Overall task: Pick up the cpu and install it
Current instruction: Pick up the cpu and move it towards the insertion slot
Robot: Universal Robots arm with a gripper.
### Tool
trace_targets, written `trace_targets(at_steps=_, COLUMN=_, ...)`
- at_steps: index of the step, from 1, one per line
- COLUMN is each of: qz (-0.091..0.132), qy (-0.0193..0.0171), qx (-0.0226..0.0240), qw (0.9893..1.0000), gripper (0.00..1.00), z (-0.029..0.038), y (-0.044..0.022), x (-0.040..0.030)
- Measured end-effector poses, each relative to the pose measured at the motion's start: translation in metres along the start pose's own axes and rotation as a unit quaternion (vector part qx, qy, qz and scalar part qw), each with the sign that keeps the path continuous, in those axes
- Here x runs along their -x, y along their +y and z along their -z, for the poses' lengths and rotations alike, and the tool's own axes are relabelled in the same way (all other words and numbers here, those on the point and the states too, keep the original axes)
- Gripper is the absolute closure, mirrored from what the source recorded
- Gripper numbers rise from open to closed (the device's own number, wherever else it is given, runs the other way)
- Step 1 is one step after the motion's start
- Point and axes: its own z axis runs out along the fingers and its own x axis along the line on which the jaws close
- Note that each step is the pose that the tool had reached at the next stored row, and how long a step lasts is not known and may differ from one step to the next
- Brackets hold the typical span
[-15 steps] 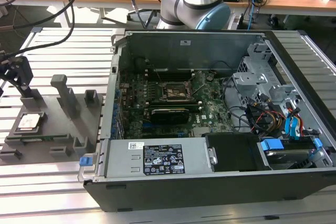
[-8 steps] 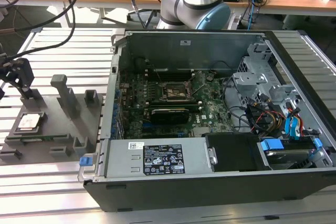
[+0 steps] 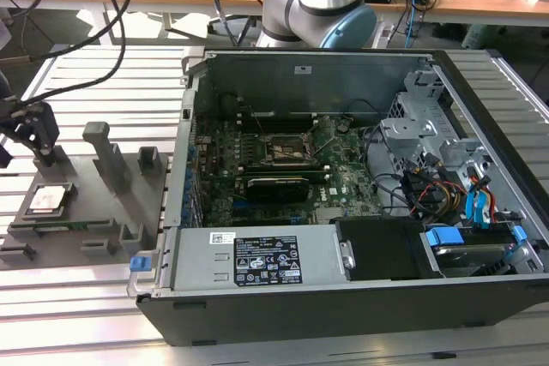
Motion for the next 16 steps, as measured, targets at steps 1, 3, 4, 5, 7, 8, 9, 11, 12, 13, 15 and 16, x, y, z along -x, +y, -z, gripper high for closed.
trace_targets(at_steps=1, qz=0.000, qy=0.0000, qx=0.0000, qw=1.0000, gripper=0.34, z=-0.0062, y=0.0000, x=-0.0002)
trace_targets(at_steps=3, qz=0.000, qy=0.0000, qx=0.0000, qw=1.0000, gripper=0.34, z=-0.0103, y=0.0000, x=-0.0003)
trace_targets(at_steps=4, qz=0.000, qy=0.0000, qx=0.0000, qw=1.0000, gripper=0.34, z=-0.0110, y=0.0000, x=-0.0003)
trace_targets(at_steps=5, qz=0.000, qy=0.0000, qx=0.0000, qw=1.0000, gripper=0.34, z=-0.0116, y=0.0000, x=-0.0003)
trace_targets(at_steps=7, qz=0.000, qy=0.0000, qx=0.0000, qw=1.0000, gripper=0.34, z=-0.0129, y=0.0000, x=-0.0004)
trace_targets(at_steps=8, qz=0.000, qy=0.0000, qx=-0.0001, qw=1.0000, gripper=0.34, z=-0.0136, y=0.0000, x=-0.0004)
trace_targets(at_steps=9, qz=0.000, qy=0.0000, qx=0.0000, qw=1.0000, gripper=0.34, z=-0.0142, y=0.0000, x=-0.0004)
trace_targets(at_steps=11, qz=0.000, qy=0.0000, qx=0.0000, qw=1.0000, gripper=0.34, z=-0.0157, y=0.0000, x=-0.0004)
trace_targets(at_steps=12, qz=0.000, qy=0.0001, qx=0.0000, qw=1.0000, gripper=0.34, z=-0.0162, y=0.0000, x=-0.0004)
trace_targets(at_steps=13, qz=0.000, qy=0.0000, qx=0.0000, qw=1.0000, gripper=0.34, z=-0.0174, y=0.0000, x=-0.0005)
trace_targets(at_steps=15, qz=0.000, qy=0.0000, qx=0.0000, qw=1.0000, gripper=0.34, z=-0.0187, y=0.0000, x=-0.0005)
trace_targets(at_steps=16, qz=0.000, qy=0.0000, qx=0.0000, qw=1.0000, gripper=0.34, z=-0.0197, y=0.0000, x=-0.0005)
